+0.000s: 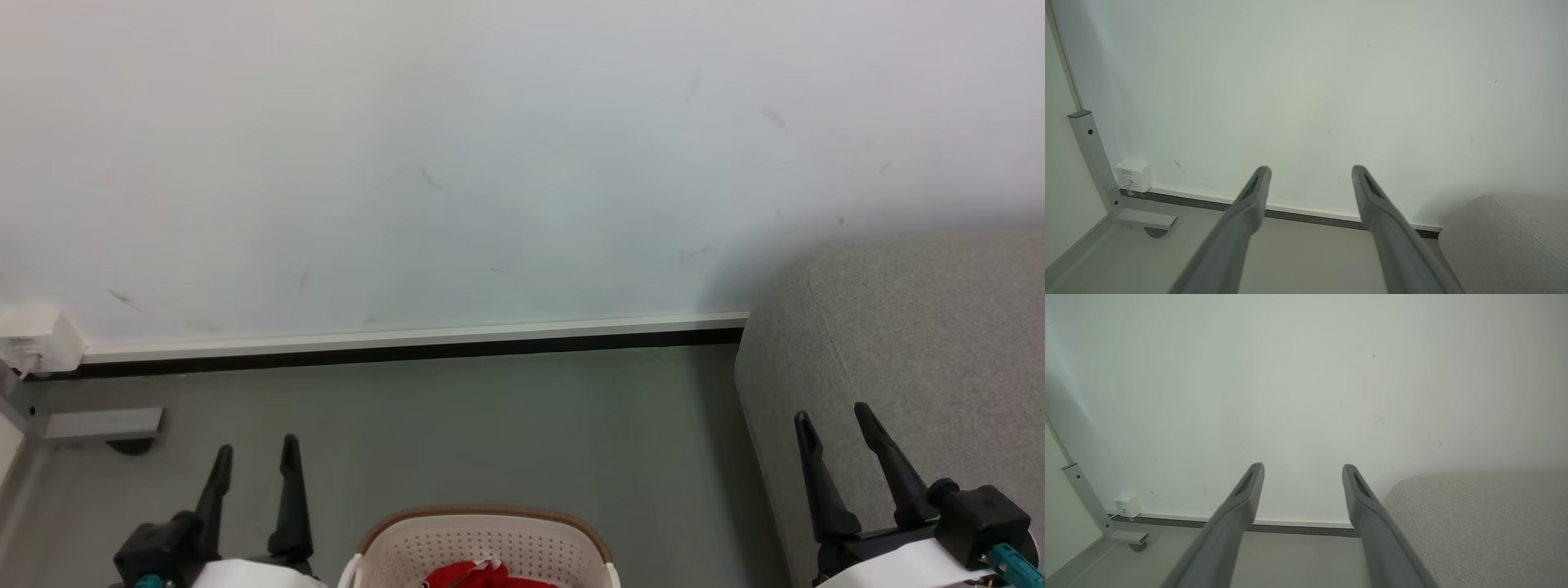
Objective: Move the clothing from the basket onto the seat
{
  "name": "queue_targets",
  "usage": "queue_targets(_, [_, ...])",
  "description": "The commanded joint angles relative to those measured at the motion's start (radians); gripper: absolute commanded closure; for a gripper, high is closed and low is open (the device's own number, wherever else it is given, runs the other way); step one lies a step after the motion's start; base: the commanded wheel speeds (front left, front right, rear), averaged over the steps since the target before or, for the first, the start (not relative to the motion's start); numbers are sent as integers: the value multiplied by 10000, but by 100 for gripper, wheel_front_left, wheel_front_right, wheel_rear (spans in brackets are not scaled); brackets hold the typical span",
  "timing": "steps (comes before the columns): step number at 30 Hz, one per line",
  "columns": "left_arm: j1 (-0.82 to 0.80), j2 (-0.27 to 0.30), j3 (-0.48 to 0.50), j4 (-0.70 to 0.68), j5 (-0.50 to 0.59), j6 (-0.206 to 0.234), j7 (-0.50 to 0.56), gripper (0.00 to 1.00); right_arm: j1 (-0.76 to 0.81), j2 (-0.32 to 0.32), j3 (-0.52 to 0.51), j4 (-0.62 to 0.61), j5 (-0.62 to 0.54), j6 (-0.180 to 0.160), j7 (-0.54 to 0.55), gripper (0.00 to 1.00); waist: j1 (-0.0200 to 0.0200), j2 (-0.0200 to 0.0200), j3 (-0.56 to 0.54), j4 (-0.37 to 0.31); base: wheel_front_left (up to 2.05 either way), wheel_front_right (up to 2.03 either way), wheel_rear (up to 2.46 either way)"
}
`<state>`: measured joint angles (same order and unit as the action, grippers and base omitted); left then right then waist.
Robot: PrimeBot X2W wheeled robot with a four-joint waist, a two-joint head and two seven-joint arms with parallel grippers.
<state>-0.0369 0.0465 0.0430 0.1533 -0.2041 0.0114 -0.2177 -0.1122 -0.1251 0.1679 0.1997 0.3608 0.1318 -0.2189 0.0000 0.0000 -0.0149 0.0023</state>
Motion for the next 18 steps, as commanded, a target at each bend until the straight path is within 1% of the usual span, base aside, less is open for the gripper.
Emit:
queue_targets(1, [57, 81, 6, -56, 244, 40, -107, 0, -111, -76, 47, -36, -198, -17, -83, 0, 0, 0, -3, -2, 0, 0, 0])
queue_targets(18, [44, 83, -11, -47, 1459, 55, -411, 0, -86, -36, 87, -215, -1305, -20, -401, 0, 0, 0, -9, -2, 0, 0, 0])
